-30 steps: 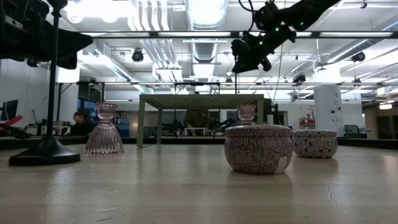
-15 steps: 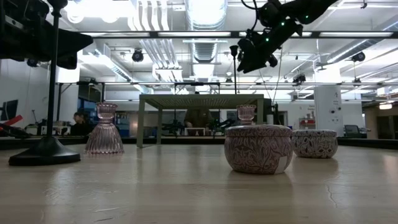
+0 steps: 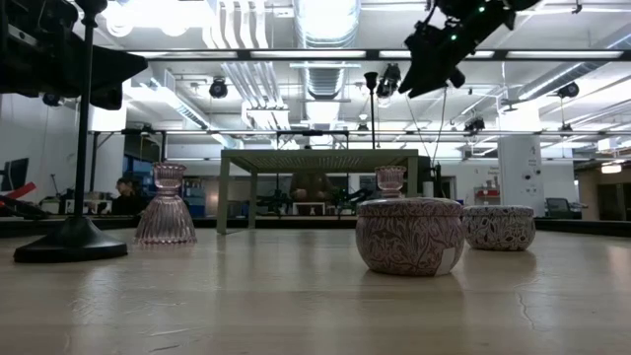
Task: Pick & Place candle stick holders
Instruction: Put the bottom pink glass candle holder on the shelf
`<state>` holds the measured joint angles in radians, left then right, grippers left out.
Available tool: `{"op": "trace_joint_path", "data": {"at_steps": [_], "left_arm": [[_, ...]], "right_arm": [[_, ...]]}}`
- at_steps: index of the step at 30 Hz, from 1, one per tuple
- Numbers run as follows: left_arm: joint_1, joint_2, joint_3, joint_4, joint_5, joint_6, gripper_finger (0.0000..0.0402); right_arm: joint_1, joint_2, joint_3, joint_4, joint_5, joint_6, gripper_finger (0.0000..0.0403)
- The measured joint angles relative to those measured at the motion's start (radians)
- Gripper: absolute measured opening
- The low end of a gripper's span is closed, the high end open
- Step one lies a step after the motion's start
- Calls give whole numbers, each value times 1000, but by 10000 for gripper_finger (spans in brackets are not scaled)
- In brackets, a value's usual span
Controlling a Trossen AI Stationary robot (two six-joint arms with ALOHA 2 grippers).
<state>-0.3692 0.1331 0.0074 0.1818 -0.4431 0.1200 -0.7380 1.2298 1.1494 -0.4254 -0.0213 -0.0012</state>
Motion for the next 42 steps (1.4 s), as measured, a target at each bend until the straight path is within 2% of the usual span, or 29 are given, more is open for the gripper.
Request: {"op": "trace_joint_path", "data": {"at_steps": [8,17,25,30,35,42], "left_arm": [[0,0,0,0,0,0,14],[0,0,0,0,0,0,14],[0,0,0,0,0,0,14],[0,0,0,0,0,0,14],[0,0,0,0,0,0,14],[0,0,0,0,0,0,14]], "right_arm": [[79,-152,-130,-17,-179,97,196],[347,-250,-229,-21,-402,159,195],[579,-275,-238,-93,-399,179,195],[709,-258,-243,-204,-393,158,196],[867,-243,-272,-221,-280,181,196],[1017,-239,-286,-309,-192,343,196]]}}
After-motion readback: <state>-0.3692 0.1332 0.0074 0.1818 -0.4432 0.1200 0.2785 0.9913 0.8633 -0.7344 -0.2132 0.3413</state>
